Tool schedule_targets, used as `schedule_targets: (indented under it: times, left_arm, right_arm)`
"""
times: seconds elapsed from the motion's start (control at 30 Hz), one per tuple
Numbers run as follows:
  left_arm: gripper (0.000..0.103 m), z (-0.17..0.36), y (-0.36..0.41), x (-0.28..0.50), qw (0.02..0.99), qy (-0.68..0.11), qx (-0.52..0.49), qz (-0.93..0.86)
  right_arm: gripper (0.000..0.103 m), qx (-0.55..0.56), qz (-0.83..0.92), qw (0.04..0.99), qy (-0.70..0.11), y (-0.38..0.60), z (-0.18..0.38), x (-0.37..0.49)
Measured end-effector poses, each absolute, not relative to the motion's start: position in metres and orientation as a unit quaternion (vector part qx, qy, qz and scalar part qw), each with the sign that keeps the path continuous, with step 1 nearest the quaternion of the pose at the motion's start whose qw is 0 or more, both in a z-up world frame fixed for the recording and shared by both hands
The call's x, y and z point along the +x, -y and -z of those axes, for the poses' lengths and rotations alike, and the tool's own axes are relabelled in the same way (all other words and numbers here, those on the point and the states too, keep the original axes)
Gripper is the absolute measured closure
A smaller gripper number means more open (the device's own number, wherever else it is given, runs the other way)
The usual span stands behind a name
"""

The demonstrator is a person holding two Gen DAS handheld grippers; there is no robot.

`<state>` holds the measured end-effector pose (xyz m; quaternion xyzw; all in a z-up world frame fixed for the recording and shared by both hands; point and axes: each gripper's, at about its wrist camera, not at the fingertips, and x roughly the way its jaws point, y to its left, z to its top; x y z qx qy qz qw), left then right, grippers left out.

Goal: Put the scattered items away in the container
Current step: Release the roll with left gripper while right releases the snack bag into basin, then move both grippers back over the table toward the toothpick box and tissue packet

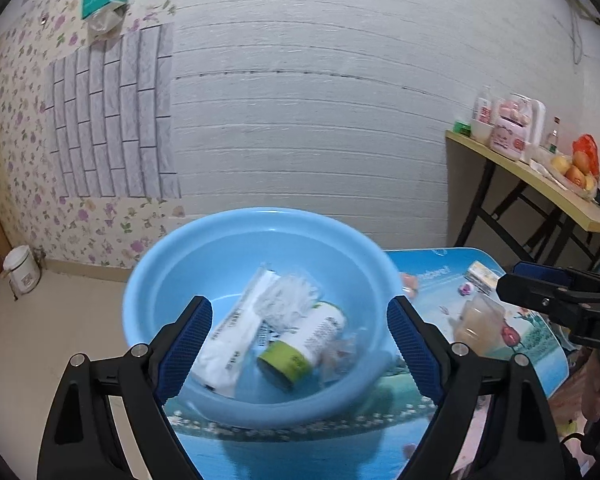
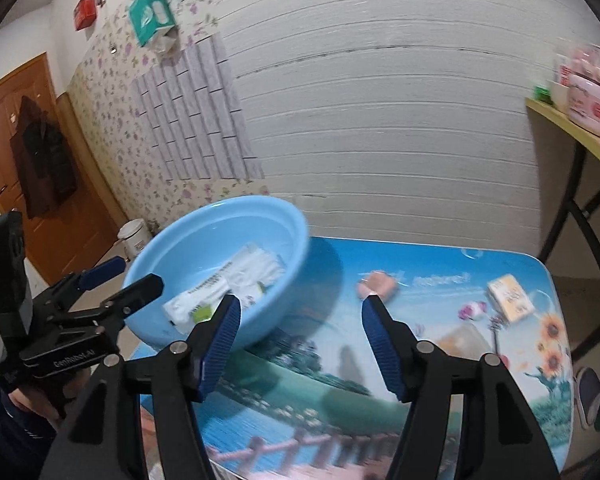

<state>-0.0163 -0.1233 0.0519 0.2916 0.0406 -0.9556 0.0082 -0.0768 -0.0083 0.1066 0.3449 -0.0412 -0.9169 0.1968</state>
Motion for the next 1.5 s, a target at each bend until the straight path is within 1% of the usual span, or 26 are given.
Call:
schedule_targets:
  times: [0.33,0.67,1.0,1.1,1.2,1.43,1.5]
  left_arm:
    - [0.014,-0.053,0.083,-0.010,-0.023,-0.013,0.298,0.954]
    - [0.012,-0.060,0.065,-0.006,-0.035,-0.013,0.293,0.956]
    - [0.012,-0.061,0.045,-0.002,-0.050,-0.014,0.294,0.954]
    - [0.012,-0.063,0.038,0.005,-0.058,-0.019,0.287,0.956]
    - [0.009,-0.059,0.030,0.015,-0.068,-0.011,0.282,0.957]
    - [0.009,-0.041,0.012,0.016,-0.085,-0.005,0.307,0.948]
    - [0.007,-0.039,0.007,0.015,-0.094,-0.002,0.311,0.946]
  right_arm:
    - [0.038,0.348,0.920,0.164,0.073,-0.038,-0.096,-0.068]
    - [0.038,0.345,0.924,0.152,0.068,-0.059,-0.092,-0.058]
    - [0.038,0.344,0.924,0.146,0.081,-0.075,-0.088,-0.053]
    - [0.038,0.346,0.924,0.140,0.084,-0.085,-0.082,-0.047]
    - [0.038,0.349,0.924,0.128,0.092,-0.101,-0.072,-0.040]
    - [0.038,0.385,0.914,0.087,0.094,-0.134,-0.042,-0.038]
    - [0.038,0.388,0.913,0.086,0.094,-0.139,-0.038,-0.035]
